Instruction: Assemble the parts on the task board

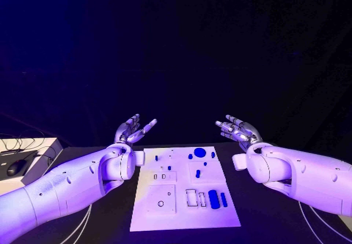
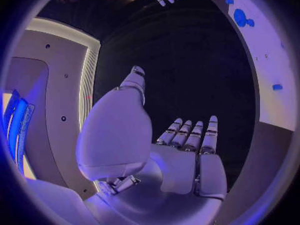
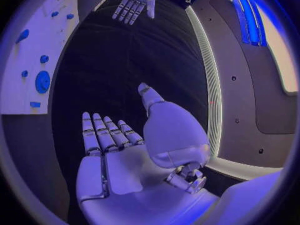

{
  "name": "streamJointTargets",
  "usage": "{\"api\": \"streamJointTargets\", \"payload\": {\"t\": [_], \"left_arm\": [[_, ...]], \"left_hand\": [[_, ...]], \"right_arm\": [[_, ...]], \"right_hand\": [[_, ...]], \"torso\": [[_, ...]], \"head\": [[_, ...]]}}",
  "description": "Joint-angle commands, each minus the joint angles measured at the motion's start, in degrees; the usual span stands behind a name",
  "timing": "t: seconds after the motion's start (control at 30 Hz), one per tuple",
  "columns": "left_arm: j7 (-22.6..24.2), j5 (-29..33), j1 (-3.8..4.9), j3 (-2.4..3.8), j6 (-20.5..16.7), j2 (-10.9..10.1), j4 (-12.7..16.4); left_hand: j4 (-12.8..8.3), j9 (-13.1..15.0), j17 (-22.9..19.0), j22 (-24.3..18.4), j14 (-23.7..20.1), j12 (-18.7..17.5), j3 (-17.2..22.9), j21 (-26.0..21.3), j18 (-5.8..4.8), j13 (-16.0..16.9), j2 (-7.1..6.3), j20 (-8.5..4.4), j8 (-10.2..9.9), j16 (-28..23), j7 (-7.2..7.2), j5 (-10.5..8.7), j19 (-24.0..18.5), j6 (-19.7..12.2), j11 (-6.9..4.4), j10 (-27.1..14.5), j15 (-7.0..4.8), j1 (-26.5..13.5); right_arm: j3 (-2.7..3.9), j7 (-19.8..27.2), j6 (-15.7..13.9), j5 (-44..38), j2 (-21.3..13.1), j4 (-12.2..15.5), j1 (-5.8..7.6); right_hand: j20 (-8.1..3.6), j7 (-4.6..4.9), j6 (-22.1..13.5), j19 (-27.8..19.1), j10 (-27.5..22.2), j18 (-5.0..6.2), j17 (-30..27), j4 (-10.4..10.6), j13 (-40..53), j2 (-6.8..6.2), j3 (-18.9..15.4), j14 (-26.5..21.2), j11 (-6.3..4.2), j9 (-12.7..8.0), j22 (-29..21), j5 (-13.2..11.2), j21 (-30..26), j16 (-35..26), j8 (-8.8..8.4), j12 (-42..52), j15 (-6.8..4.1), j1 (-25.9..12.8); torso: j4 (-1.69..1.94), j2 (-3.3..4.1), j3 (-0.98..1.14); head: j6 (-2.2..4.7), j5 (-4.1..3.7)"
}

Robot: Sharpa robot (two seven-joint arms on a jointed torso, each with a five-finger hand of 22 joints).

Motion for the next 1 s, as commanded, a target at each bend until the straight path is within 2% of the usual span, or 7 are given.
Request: {"api": "streamJointTargets", "payload": {"t": [0.03,0.2,0.23,0.33,0.47,0.67,1.0], "left_arm": [[-2.9,-3.7,0.12,0.36,6.0,0.6,-1.2],[-3.0,-3.8,0.12,0.43,6.2,0.7,-1.4],[-2.3,-3.7,-0.05,0.35,8.6,-0.6,0.3],[-2.2,-4.8,-0.10,0.32,10.2,-1.3,0.9],[-2.2,-6.2,-0.17,0.30,12.0,-2.6,2.2],[-2.2,-7.3,-0.23,0.34,14.1,-5.6,6.1],[-2.3,-8.0,-0.26,0.92,14.5,-10.1,13.8]], "left_hand": [[0.7,0.2,0.3,0.2,3.4,0.6,0.6,0.6,0.34,0.2,0.04,0.82,0.4,0.7,1.07,0.26,1.2,1.9,1.22,2.9,2.12,3.2],[0.7,0.5,0.7,0.5,9.3,0.9,1.9,1.3,0.12,0.5,1.30,0.51,0.8,1.1,0.99,0.15,4.9,6.2,2.55,8.5,2.62,3.5],[0.6,0.6,0.9,0.8,12.4,1.0,2.4,1.9,0.59,0.7,1.84,0.29,1.0,1.4,0.95,0.10,7.3,8.3,2.92,10.6,2.56,3.7],[0.3,1.2,1.4,2.0,22.6,1.9,4.4,4.8,2.49,1.2,5.40,-0.23,2.1,2.1,2.44,0.01,18.7,18.0,4.07,21.8,1.16,3.5],[-2.1,1.6,2.4,3.1,44.2,2.5,4.3,8.8,5.26,2.0,9.52,-1.36,2.4,3.8,2.92,-0.32,30.8,30.0,1.79,44.1,-1.57,3.0],[-5.9,2.1,3.2,3.2,55.0,2.3,6.3,11.5,6.13,2.1,13.34,-3.70,2.4,3.9,2.07,-0.28,38.3,45.7,-1.15,54.0,-4.95,3.8],[-8.1,2.2,10.5,6.0,69.3,2.5,9.1,18.9,4.13,2.2,10.48,-10.92,2.4,10.9,1.62,0.15,50.0,45.8,-2.73,56.1,-9.51,2.0]], "right_arm": [[-0.47,-4.2,9.8,-3.5,0.0,-1.3,0.82],[-0.92,-5.0,11.6,-3.9,0.0,-2.2,1.47],[-0.96,-1.6,9.5,-25.5,1.5,-5.9,-0.34],[-0.95,-0.9,9.0,-31.4,2.0,-7.2,-0.53],[-0.91,-1.0,8.3,-39.9,3.0,-8.8,-0.55],[-0.70,-3.5,6.8,-51.6,4.7,-10.6,-0.02],[-0.30,-13.9,3.4,-70.1,7.5,-13.0,1.15]], "right_hand": [[-0.28,8.33,6.3,6.2,7.2,2.17,0.5,-4.4,0.5,-0.28,0.6,9.0,-0.53,0.5,0.7,-0.9,2.3,0.7,0.70,0.6,-0.68,7.4],[-1.84,6.63,16.9,20.0,20.6,3.45,1.1,-6.5,1.0,-0.76,0.4,23.2,-2.54,1.0,1.8,-2.6,6.6,1.4,1.36,1.2,-2.76,10.7],[-2.23,6.23,19.4,22.8,23.8,3.58,1.3,-6.8,1.2,-0.81,0.4,26.6,-3.02,1.1,2.0,-2.7,7.4,1.5,1.43,1.3,-3.25,11.1],[-3.87,5.12,28.1,27.8,35.2,3.85,1.6,-7.7,1.6,-0.82,0.9,37.9,-4.61,1.4,1.9,-3.4,8.4,1.7,1.62,1.4,-5.07,11.9],[-6.19,4.21,36.8,33.5,42.7,4.48,1.8,-9.0,1.8,-1.10,2.2,44.7,-6.11,1.9,2.2,-3.9,9.7,2.8,2.21,2.0,-7.58,12.3],[-11.06,1.96,47.7,42.8,50.6,4.56,2.5,-10.2,1.8,-2.12,3.4,57.2,-9.18,2.5,4.2,-4.4,14.7,4.3,2.89,2.1,-12.16,11.7],[-18.87,0.07,50.5,54.3,59.5,3.39,15.5,-10.6,2.3,-4.94,1.3,65.6,-13.16,2.5,11.9,0.5,27.9,27.1,2.46,2.1,-17.41,10.4]], "torso": [[0.00,0.00,-0.01],[0.00,0.00,-0.01],[-0.25,0.32,-0.39],[0.17,0.64,-0.44],[0.57,1.25,-0.65],[1.25,2.61,-1.04],[2.80,4.66,-1.56]], "head": [[0.01,0.00],[0.01,0.00],[-1.03,0.15],[-1.20,-0.18],[-1.31,-0.59],[-1.34,-1.42],[-0.52,-3.10]]}}
